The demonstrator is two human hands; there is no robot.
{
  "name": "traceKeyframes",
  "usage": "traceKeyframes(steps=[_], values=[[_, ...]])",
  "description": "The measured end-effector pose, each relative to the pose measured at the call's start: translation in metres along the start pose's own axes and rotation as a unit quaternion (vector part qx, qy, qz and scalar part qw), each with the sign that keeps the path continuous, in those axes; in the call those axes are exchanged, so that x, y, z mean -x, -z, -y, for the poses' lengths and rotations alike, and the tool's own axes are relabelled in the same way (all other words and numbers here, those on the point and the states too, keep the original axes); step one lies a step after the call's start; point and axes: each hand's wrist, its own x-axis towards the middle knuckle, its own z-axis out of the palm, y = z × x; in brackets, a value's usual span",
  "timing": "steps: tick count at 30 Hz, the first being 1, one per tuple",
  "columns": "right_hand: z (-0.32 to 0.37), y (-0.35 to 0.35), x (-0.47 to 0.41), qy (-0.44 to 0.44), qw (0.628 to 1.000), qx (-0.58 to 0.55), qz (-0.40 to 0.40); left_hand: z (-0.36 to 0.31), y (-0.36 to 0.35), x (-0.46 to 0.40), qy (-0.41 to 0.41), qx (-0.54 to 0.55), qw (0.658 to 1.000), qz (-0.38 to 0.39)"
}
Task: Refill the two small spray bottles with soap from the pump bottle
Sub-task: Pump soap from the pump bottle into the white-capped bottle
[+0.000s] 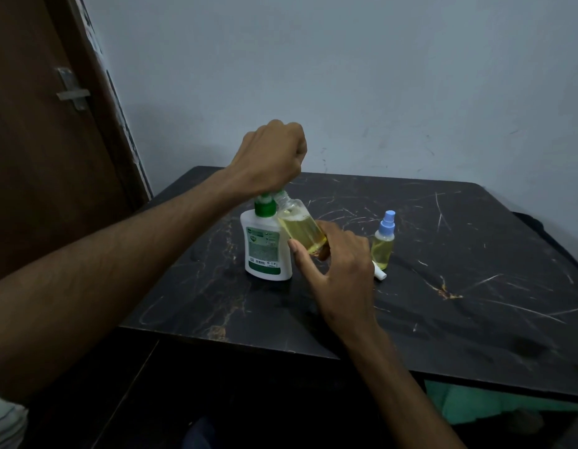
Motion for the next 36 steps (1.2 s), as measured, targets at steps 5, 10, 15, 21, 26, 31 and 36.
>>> traceKeyframes(steps=[5, 10, 15, 21, 26, 31, 36], values=[[-0.0002, -0.0017, -0.0005, -0.004, 1.0, 0.006, 0.002, -0.0003, -0.0023, -0.001, -0.006, -0.004, 1.0, 0.006], [-0.0012, -0.0016, 0.0001, -0.009, 1.0, 0.002, 0.008, 0.0011, -0.0037, 0.0002, 0.0, 0.001, 1.0, 0.006], [0.0009, -0.0005, -0.0002, -0.006, 1.0, -0.002, -0.01, 0.0008, -0.0018, -0.0024, 0.002, -0.004, 1.0, -0.001], [0.0011, -0.0012, -0.0013, 0.003, 1.0, 0.001, -0.014, 0.0021, -0.0054, 0.0001, 0.005, 0.0, 1.0, 0.007], [0.0009, -0.0021, -0.0006, 0.008, 1.0, -0.005, -0.022, 0.0019, -0.0014, -0.0024, 0.003, 0.004, 1.0, 0.001], [0.0018, -0.001, -0.0005, 0.016, 0.999, 0.003, -0.031, 0.0017, -0.0047, -0.0002, 0.002, -0.005, 1.0, 0.013], [0.002, -0.0015, -0.0006, 0.017, 0.999, 0.009, -0.03, 0.0, -0.0018, -0.0019, -0.006, -0.019, 1.0, 0.005]])
